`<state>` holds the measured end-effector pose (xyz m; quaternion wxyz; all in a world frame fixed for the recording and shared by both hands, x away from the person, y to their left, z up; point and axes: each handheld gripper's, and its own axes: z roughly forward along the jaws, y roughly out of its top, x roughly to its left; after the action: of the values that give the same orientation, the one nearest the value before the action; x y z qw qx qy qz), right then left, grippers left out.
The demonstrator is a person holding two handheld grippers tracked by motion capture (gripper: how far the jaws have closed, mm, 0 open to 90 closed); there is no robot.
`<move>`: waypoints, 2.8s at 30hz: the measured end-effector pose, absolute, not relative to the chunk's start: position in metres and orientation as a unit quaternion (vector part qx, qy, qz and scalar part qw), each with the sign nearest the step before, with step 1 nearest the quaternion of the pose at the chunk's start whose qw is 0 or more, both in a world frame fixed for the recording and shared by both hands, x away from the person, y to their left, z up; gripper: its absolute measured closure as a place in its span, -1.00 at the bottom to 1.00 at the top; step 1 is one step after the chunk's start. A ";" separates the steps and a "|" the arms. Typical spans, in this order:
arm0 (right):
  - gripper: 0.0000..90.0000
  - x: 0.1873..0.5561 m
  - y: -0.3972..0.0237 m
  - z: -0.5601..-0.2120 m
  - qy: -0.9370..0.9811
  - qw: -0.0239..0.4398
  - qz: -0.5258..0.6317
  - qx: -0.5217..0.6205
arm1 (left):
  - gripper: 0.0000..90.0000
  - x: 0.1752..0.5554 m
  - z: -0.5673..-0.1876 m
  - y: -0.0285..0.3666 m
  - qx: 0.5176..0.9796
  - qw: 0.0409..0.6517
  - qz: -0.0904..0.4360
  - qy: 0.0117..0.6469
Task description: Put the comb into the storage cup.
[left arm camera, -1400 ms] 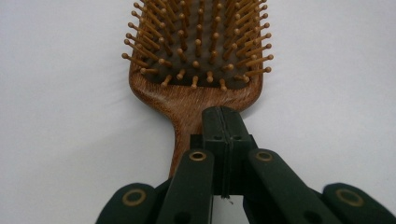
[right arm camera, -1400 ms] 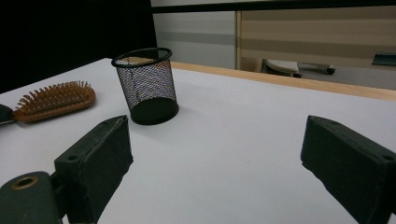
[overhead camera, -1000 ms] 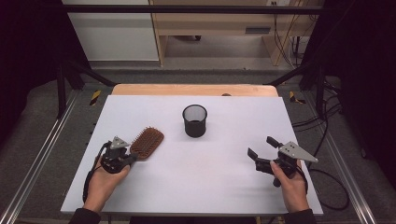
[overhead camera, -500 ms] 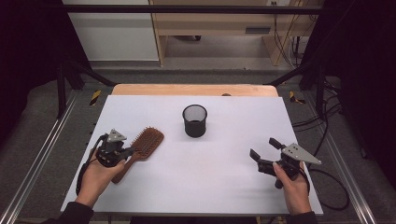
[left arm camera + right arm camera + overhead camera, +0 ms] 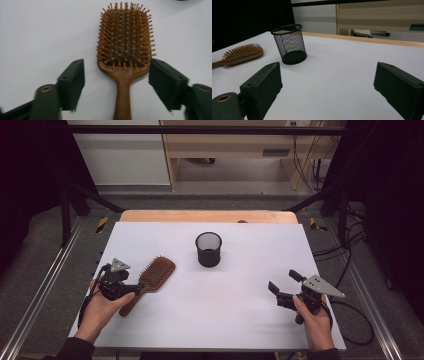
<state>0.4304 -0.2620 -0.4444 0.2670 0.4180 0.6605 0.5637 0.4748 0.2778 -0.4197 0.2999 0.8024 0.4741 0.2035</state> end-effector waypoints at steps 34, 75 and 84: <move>-0.83 0.432 -0.261 -0.446 0.669 0.258 0.559 0.418 | 0.05 0.494 -0.449 0.269 0.851 0.220 0.101 0.466; -0.83 0.431 -0.260 -0.446 0.672 0.254 0.559 0.414 | 0.62 0.480 -0.429 0.261 0.853 0.248 0.180 0.423; -0.83 0.430 -0.254 -0.445 0.674 0.250 0.561 0.409 | 0.62 0.460 -0.426 0.253 0.793 0.372 0.240 0.419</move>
<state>0.4295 -0.2542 -0.4454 0.2504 0.4095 0.6740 0.5615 0.4600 0.2532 -0.4256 0.3718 0.7927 0.4195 0.2397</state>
